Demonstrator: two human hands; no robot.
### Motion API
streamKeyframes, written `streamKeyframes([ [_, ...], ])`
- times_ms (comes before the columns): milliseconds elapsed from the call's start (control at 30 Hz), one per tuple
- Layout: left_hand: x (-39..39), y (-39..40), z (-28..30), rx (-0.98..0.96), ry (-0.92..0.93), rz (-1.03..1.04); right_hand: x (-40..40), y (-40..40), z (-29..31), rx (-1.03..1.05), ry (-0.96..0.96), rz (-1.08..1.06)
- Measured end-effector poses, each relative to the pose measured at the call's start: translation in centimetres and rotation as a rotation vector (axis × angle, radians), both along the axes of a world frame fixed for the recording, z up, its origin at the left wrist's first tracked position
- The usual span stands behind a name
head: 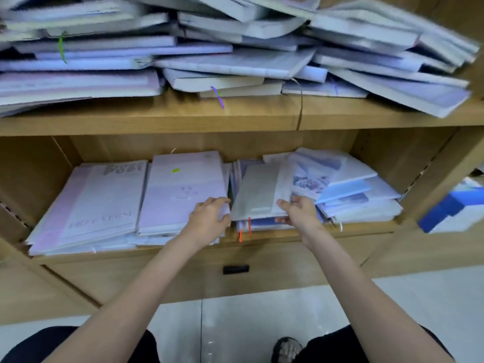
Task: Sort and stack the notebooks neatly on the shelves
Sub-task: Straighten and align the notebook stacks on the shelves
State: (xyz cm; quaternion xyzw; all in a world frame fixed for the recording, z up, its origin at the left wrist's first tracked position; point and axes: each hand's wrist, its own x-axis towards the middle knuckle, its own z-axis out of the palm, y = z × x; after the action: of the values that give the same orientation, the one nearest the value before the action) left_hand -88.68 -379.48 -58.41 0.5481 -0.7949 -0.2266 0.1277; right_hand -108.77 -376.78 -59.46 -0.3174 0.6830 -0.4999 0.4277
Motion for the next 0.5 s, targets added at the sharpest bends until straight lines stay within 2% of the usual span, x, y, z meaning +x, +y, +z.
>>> streamKeyframes([
  [100,-1.0,-0.2,-0.1,-0.005,0.012,-0.026,-2.4,1.2,1.0,-0.116,0.022,-0.032],
  [200,-2.1,-0.8,-0.4,-0.029,-0.086,-0.044,-5.1,2.0,2.1,-0.27,0.03,-0.118],
  [267,-2.8,-1.2,-0.6,-0.047,-0.124,-0.035,-6.7,1.5,3.1,-0.294,0.004,-0.211],
  [333,-3.2,-1.3,-0.6,-0.062,-0.139,-0.026,-8.0,0.4,3.2,-0.196,-0.037,-0.287],
  [433,-3.3,-1.0,-0.9,-0.071,-0.143,-0.033,-8.1,-1.0,1.4,0.065,0.078,-0.295],
  [500,-3.2,-0.8,-1.1,-0.092,-0.124,-0.031,-7.7,-1.7,0.7,0.07,0.053,-0.351],
])
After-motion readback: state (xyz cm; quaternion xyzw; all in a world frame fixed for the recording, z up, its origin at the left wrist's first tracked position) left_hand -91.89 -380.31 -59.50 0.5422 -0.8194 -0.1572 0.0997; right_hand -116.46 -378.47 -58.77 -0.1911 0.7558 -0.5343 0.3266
